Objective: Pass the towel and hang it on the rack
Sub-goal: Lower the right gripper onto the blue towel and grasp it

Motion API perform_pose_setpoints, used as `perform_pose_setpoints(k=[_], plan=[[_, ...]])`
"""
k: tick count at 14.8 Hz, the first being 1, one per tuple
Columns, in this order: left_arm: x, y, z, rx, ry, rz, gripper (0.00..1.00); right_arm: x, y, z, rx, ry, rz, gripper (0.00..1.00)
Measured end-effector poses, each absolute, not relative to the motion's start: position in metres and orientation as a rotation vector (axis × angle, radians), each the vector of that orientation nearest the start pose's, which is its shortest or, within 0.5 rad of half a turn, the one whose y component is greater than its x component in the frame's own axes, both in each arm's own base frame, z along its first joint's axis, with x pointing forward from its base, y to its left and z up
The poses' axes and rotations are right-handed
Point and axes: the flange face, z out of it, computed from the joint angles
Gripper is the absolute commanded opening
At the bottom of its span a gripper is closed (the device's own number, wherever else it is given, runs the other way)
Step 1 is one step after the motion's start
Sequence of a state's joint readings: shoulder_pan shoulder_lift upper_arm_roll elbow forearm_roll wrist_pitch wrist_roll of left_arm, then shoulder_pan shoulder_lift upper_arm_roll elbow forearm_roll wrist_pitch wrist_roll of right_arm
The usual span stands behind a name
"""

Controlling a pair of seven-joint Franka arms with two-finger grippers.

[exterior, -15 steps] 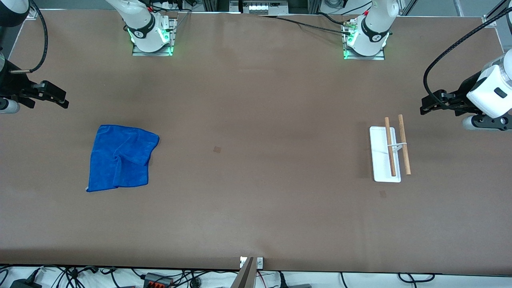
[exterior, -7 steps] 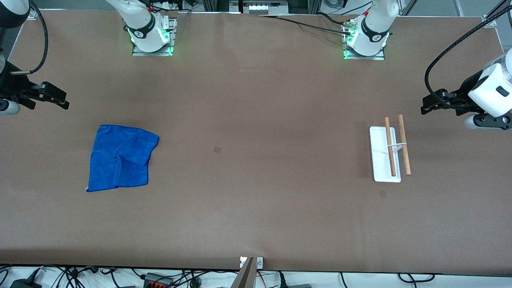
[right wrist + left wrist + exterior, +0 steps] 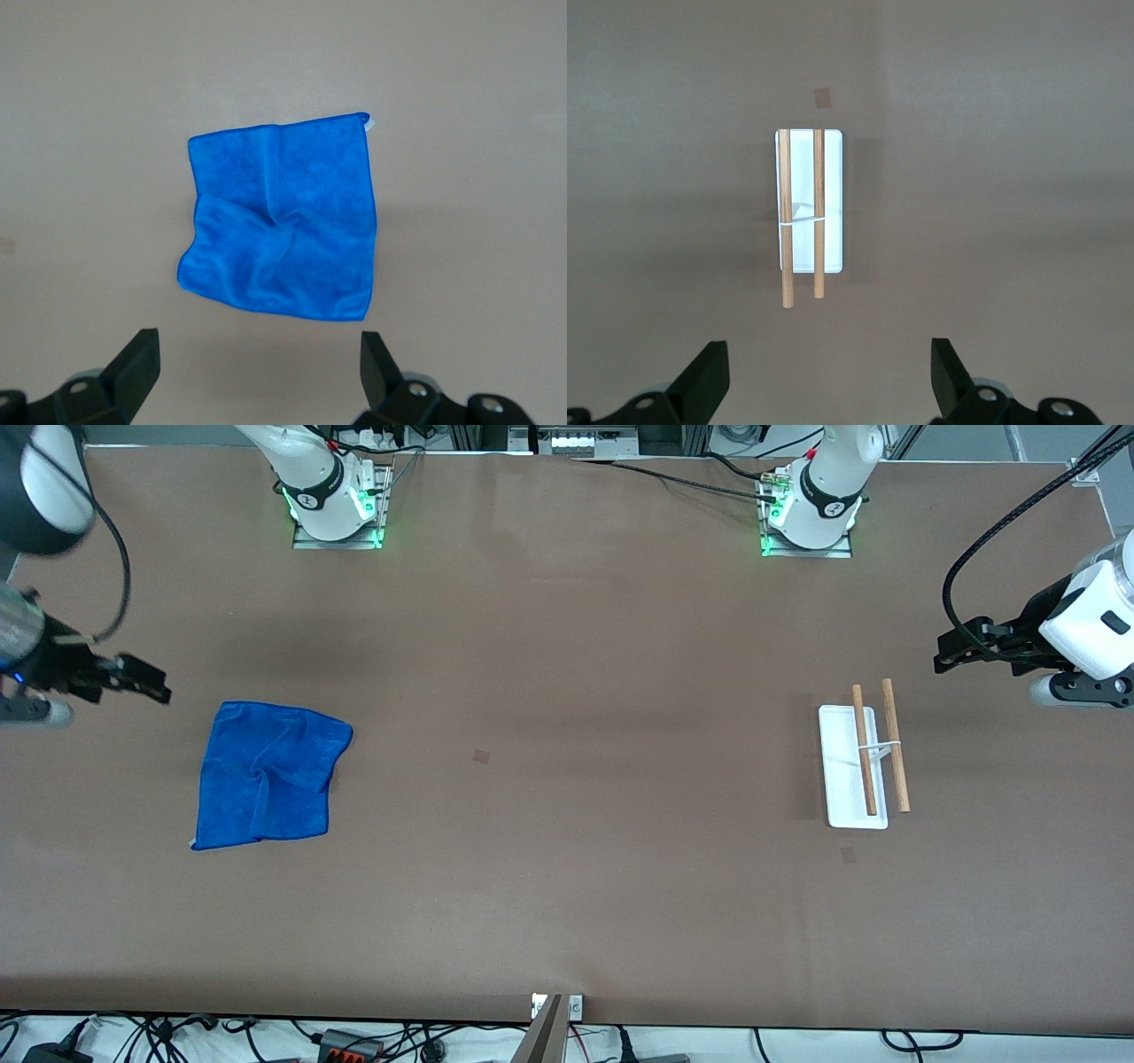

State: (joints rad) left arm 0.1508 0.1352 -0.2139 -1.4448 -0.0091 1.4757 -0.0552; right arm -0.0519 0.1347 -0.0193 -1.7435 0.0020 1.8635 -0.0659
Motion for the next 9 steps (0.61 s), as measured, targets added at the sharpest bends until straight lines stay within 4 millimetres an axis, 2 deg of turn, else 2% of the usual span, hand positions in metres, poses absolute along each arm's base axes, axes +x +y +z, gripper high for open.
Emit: perform_pose_setpoints(k=[6, 9], plan=[[0.587, -0.032, 0.593, -3.169, 0.02, 0.184, 1.0, 0.633, -0.046, 0.395, -3.142, 0.013, 0.083, 1.0], [0.589, -0.043, 0.587, -3.166, 0.051, 0.201, 1.0, 0.642, -0.055, 0.343, -3.14, 0.032, 0.134, 1.0]])
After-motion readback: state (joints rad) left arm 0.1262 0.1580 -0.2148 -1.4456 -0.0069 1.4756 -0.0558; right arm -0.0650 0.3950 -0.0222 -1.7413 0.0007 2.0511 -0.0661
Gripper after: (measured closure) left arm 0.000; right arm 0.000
